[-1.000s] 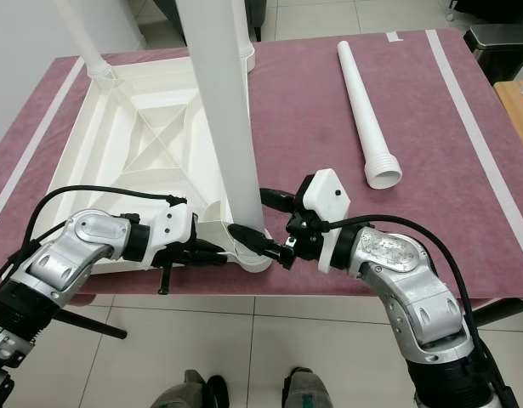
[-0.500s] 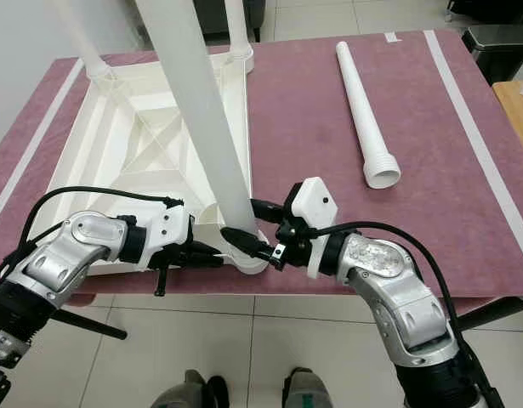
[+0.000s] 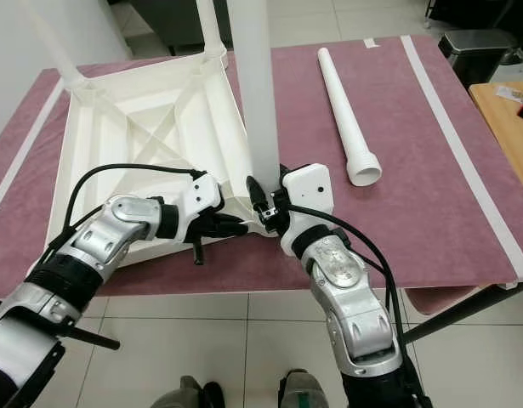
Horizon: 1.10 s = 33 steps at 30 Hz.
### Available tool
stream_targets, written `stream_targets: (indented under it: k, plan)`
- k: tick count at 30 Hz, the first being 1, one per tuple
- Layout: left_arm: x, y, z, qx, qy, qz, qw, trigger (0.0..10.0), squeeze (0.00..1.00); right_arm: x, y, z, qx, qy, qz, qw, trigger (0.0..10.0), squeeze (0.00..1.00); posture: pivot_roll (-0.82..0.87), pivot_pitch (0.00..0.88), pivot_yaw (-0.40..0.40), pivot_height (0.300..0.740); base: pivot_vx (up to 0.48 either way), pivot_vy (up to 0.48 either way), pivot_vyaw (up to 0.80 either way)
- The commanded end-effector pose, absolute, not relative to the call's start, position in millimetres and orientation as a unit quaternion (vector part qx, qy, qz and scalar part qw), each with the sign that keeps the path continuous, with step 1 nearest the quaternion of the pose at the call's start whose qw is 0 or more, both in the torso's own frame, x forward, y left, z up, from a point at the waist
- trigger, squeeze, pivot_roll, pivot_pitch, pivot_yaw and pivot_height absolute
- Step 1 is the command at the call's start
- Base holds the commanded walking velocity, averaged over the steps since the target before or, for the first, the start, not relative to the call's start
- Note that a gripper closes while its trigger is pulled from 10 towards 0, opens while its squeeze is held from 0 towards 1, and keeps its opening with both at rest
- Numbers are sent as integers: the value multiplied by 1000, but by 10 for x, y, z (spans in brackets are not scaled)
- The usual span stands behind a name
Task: Building children table
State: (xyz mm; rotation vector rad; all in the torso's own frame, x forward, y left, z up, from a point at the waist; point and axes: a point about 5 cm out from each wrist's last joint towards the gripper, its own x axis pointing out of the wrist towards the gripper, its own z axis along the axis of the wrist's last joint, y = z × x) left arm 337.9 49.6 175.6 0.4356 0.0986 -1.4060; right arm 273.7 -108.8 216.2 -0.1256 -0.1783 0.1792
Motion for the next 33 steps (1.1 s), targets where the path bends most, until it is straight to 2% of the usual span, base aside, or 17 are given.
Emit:
stream_targets:
  k: [1, 7, 8, 10, 11, 13, 14, 16, 21, 22, 23, 28, 31, 33]
  plan:
    - [3283, 386, 1858, 183, 6, -697, 693, 0, 0, 2851, -1616, 1666, -91, 60, -98, 989, 0, 0, -117, 166, 142, 740, 0, 0, 0]
    - [3313, 349, 1858, 186, 5, -699, 691, 0, 0, 2855, -1478, 1710, -95, 41, -94, 990, 0, 0, -120, 164, 145, 740, 0, 0, 0]
    - [3310, 365, 1843, 188, 7, -699, 690, 0, 0, 2859, -1442, 1740, -89, 28, -77, 993, 10000, 0, -119, 161, 145, 740, 0, 0, 0]
    - [3306, 387, 1825, 189, 9, -700, 688, 0, 0, 2857, -1432, 1793, -92, 7, -70, 993, 10000, 0, -118, 160, 145, 740, 0, 0, 0]
    - [3303, 407, 1810, 190, 11, -701, 688, 0, 0, 2861, -1411, 1835, -87, -9, -50, 995, 10000, 1000, -117, 158, 144, 740, 0, 0, 0]
    - [3302, 430, 1798, 192, 13, -701, 687, 0, 0, 2867, -1387, 1924, -75, -36, -19, 996, 10000, 1000, -117, 157, 143, 740, 0, 0, 0]
    - [3299, 462, 1786, 194, 15, -701, 686, 0, 0, 2868, -1367, 2075, -66, -78, 29, 994, 10000, 0, -115, 157, 144, 740, 0, 0, 0]
    - [3296, 475, 1782, 195, 15, -702, 685, 0, 0, 2863, -1367, 2133, -68, -94, 44, 992, 10000, 0, -115, 157, 144, 740, 0, 0, 0]
    - [3233, 570, 1735, 205, 25, -716, 667, 0, 0, 2809, -1389, 2377, -75, -144, 160, 974, 10000, 0, -118, 159, 149, 740, 0, 0, 0]
    - [3233, 570, 1735, 205, 25, -716, 667, 0, 0, 2809, -1389, 2377, -75, -144, 160, 974, 10000, 0, -118, 159, 149, 740, 0, 0, 0]
    - [3163, 658, 1696, 214, 35, -730, 648, 0, 0, 2765, -1432, 2472, -92, -156, 219, 959, 10000, 0, -117, 160, 151, 740, 0, 0, 0]
    - [3061, 789, 1639, 227, 52, -750, 619, 0, 0, 2704, -1437, 2488, -107, -142, 294, 939, 10000, 0, -114, 161, 152, 740, 0, 0, 0]
    - [2915, 982, 1584, 244, 75, -773, 581, 0, 0, 2585, -1380, 2370, -134, -96, 406, 899, 10000, 0, -104, 161, 150, 740, 0, 0, 0]
    - [2866, 1054, 1591, 249, 82, -779, 570, 0, 0, 2534, -1335, 2297, -139, -76, 451, 878, 10000, 0, -99, 161, 148, 740, 0, 0, 0]
